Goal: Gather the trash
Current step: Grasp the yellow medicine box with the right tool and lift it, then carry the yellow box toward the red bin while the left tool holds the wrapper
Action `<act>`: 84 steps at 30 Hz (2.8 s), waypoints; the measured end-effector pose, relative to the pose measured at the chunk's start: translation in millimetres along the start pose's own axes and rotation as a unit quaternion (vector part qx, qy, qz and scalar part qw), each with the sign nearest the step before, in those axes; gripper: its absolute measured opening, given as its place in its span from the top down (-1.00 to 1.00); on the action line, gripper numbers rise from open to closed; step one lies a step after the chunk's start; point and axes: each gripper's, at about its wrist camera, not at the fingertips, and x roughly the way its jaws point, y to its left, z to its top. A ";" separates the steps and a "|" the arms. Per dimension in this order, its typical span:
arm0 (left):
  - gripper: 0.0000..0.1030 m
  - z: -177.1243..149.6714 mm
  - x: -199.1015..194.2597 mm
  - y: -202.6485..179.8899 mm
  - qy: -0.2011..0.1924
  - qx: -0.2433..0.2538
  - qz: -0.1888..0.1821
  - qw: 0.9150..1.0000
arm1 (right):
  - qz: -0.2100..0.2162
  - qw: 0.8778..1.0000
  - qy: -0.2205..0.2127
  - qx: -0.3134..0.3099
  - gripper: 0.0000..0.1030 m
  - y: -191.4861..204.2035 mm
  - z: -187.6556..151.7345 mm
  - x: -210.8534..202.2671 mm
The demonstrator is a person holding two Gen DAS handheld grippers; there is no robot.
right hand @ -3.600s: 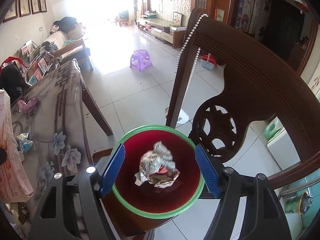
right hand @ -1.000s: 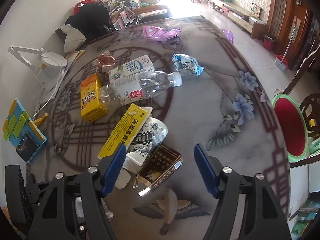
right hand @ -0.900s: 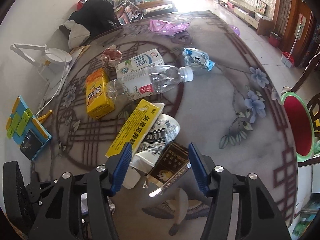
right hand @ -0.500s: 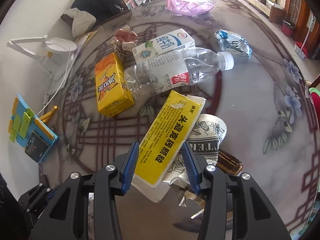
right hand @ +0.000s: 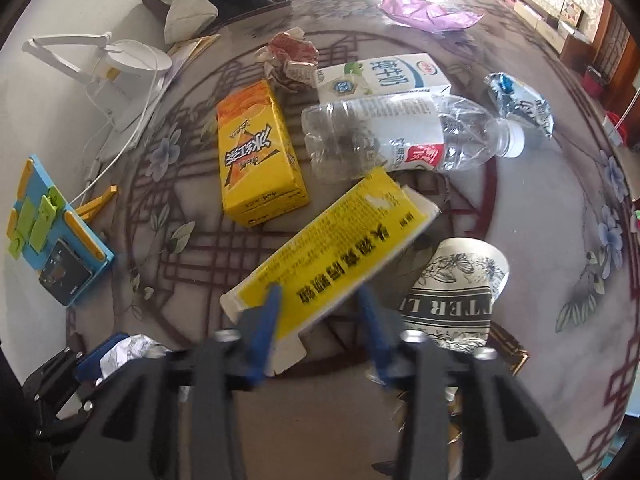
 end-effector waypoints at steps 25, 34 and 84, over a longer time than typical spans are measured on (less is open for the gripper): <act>0.33 0.9 -8.7 15.6 -0.011 -0.033 0.010 0.999 | -0.007 0.997 0.030 0.077 -0.04 -2.9 32.5 29.9; 0.33 3.3 -13.5 15.8 -0.021 -0.039 0.013 0.999 | 0.080 0.995 0.020 0.064 0.44 -6.1 17.4 -1.2; 0.33 59.1 32.2 -193.9 -0.058 0.039 0.030 0.997 | 0.002 0.980 -0.186 0.076 0.43 -199.2 -9.6 -185.3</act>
